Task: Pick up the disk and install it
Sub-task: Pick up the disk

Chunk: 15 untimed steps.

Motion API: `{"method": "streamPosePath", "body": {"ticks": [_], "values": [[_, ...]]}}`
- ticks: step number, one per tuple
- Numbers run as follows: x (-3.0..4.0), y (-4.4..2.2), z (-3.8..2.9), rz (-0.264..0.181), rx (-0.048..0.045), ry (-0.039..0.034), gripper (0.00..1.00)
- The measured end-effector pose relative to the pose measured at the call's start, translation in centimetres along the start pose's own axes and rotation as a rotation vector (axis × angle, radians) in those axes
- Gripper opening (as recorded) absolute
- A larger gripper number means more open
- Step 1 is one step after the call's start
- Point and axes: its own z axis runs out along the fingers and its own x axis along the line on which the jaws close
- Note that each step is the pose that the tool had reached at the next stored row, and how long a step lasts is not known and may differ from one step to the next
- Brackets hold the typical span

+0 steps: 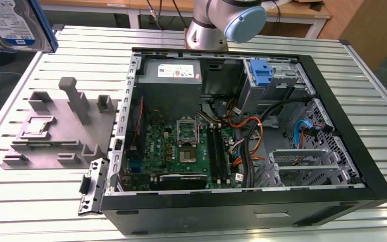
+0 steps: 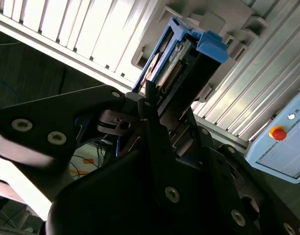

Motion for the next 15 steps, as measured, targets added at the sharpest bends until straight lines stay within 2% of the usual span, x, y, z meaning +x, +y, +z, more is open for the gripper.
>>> {"method": "streamPosePath", "body": {"ticks": [3,10,15], "values": [[-0.01,-0.24,0.00,0.000,0.0001,-0.0005,0.35],[-0.01,-0.32,0.00,0.000,0.0001,-0.0006,0.35],[-0.02,-0.97,-0.02,0.000,0.0000,-0.0005,0.35]]}}
